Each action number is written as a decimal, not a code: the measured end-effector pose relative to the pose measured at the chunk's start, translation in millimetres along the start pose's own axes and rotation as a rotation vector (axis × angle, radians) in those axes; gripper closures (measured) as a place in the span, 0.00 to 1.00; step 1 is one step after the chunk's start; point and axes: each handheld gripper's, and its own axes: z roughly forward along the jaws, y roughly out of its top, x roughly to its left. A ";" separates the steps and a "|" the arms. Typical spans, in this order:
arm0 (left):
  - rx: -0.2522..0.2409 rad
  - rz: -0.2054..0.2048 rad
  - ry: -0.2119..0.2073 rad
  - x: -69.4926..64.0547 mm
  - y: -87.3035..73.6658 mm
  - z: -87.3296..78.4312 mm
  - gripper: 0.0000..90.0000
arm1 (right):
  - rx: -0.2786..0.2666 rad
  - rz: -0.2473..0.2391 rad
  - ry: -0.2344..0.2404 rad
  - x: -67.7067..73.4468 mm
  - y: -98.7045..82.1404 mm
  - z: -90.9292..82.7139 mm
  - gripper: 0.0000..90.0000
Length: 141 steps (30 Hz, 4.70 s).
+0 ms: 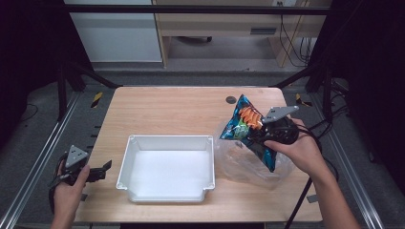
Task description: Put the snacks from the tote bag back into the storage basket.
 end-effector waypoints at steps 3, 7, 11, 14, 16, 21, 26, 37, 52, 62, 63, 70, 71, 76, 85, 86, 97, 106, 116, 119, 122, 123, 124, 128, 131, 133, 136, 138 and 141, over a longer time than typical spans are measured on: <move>0.000 0.000 0.001 0.1 0.0 -0.1 0.02 | -0.001 -0.013 0.001 1.6 3.1 -1.2 0.46; 0.000 0.000 0.001 0.2 0.0 -0.2 0.02 | -0.014 -0.018 0.001 4.6 7.5 -2.2 0.46; -0.001 0.000 0.001 0.3 0.0 -0.2 0.02 | -0.024 -0.025 0.007 8.6 12.3 -3.2 0.46; 0.000 -0.001 0.000 0.2 0.1 -0.5 0.02 | -0.031 -0.037 0.014 13.2 17.5 -3.4 0.46; 0.000 -0.001 0.001 0.3 0.1 -0.5 0.02 | -0.034 -0.039 0.014 14.6 18.9 -3.2 0.46; 0.001 0.000 0.002 0.7 0.1 -0.7 0.02 | -0.037 -0.059 0.024 21.1 25.5 -1.7 0.46; -0.001 -0.001 0.003 0.7 0.1 -0.7 0.02 | -0.042 -0.070 0.030 27.7 31.7 -0.6 0.46; 0.000 -0.003 0.002 0.8 0.2 -0.9 0.02 | -0.055 -0.109 0.050 40.8 45.0 2.7 0.46; 0.001 -0.001 0.004 1.5 0.1 -1.1 0.02 | -0.066 -0.151 0.075 56.0 61.6 9.4 0.46; 0.002 -0.001 0.004 1.5 0.2 -1.2 0.02 | -0.071 -0.168 0.092 65.1 70.8 15.1 0.46; 0.000 -0.003 0.004 1.4 0.2 -1.1 0.02 | -0.071 -0.168 0.092 65.1 70.8 15.1 0.46; -0.003 -0.005 0.007 1.8 0.2 -1.3 0.02 | -0.073 -0.188 0.105 72.1 78.2 20.9 0.46; -0.004 -0.005 0.009 1.8 0.2 -1.4 0.02 | -0.072 -0.187 0.109 73.1 78.9 21.7 0.46; -0.002 -0.005 0.009 2.2 0.3 -1.6 0.02 | -0.071 -0.197 0.119 76.7 82.1 25.4 0.46; -0.003 -0.009 0.014 2.3 0.2 -1.7 0.02 | -0.073 -0.210 0.134 82.7 87.1 31.7 0.46; -0.003 -0.009 0.014 2.4 0.2 -1.7 0.02 | -0.074 -0.209 0.136 83.6 87.7 32.6 0.46; -0.004 -0.014 0.019 3.2 -0.1 -2.2 0.02 | -0.073 -0.223 0.154 91.5 94.2 42.5 0.46; -0.003 -0.015 0.021 3.5 -0.2 -2.3 0.02 | -0.071 -0.236 0.173 99.2 98.8 52.2 0.46; -0.002 -0.014 0.023 4.1 -0.1 -2.7 0.02 | -0.065 -0.249 0.191 105.8 102.6 59.2 0.46; -0.003 -0.015 0.025 4.0 -0.1 -2.7 0.02 | -0.063 -0.252 0.197 107.6 103.4 61.3 0.46; -0.009 -0.018 0.030 4.3 0.0 -3.1 0.02 | -0.059 -0.249 0.200 109.6 104.0 63.1 0.46; -0.008 -0.021 0.029 4.5 -0.2 -3.1 0.02 | -0.061 -0.257 0.203 110.6 104.6 64.8 0.46; -0.008 -0.021 0.029 4.5 -0.2 -3.1 0.02 | -0.061 -0.257 0.203 110.6 104.6 64.8 0.46; -0.010 -0.023 0.030 4.6 -0.1 -3.2 0.02 | -0.055 -0.260 0.211 113.6 106.0 67.9 0.46; -0.010 -0.025 0.029 4.6 -0.2 -2.9 0.02 | -0.051 -0.260 0.217 115.4 107.2 70.5 0.46; -0.011 -0.026 0.028 4.8 -0.1 -2.8 0.02 | -0.050 -0.263 0.221 116.1 107.8 73.0 0.46; -0.009 -0.024 0.029 5.0 -0.2 -2.7 0.02 | -0.047 -0.261 0.227 116.8 108.8 76.0 0.46; -0.006 -0.020 0.028 5.0 -0.1 -2.9 0.02 | -0.053 -0.265 0.234 118.7 110.2 78.6 0.46; -0.008 -0.021 0.029 4.7 -0.2 -2.7 0.02 | -0.055 -0.268 0.240 120.7 111.2 80.1 0.46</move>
